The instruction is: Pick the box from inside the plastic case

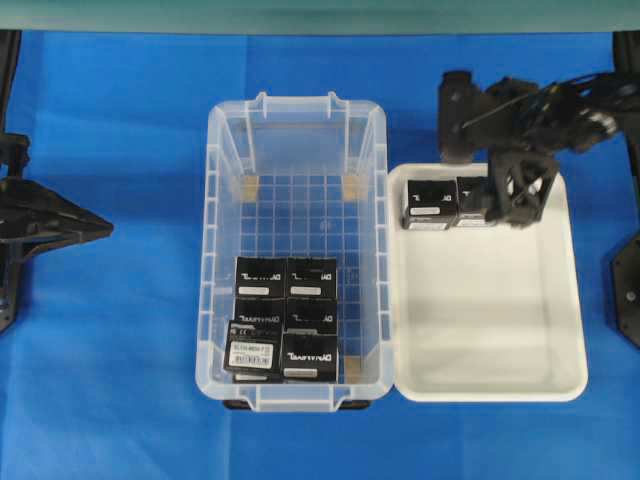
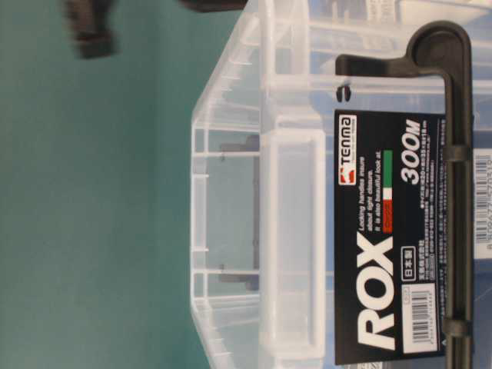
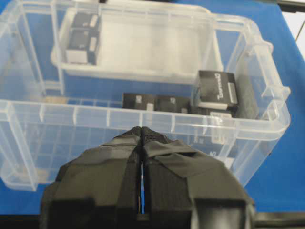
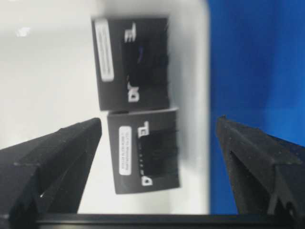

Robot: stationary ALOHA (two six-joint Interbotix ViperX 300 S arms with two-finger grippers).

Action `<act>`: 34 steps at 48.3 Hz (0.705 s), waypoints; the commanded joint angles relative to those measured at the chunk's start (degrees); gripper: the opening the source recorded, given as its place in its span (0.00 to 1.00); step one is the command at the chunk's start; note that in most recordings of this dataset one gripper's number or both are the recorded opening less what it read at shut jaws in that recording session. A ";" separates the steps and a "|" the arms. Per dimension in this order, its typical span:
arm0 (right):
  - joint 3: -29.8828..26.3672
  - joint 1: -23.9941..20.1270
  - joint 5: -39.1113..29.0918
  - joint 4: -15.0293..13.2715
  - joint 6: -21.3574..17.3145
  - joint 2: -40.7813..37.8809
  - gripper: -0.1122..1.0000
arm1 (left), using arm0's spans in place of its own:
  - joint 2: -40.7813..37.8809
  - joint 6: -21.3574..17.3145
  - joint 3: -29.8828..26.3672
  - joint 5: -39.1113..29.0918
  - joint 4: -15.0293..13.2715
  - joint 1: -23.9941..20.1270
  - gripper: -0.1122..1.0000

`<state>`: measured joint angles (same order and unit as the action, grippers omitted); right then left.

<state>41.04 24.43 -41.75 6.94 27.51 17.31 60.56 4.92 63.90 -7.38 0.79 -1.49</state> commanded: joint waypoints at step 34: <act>5.36 -9.32 28.39 6.94 -0.18 31.64 0.97 | 0.09 0.26 -1.85 0.62 0.18 0.35 0.07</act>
<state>45.26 15.64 -16.96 13.45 27.42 47.02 60.82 5.01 63.90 -7.38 0.79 -1.49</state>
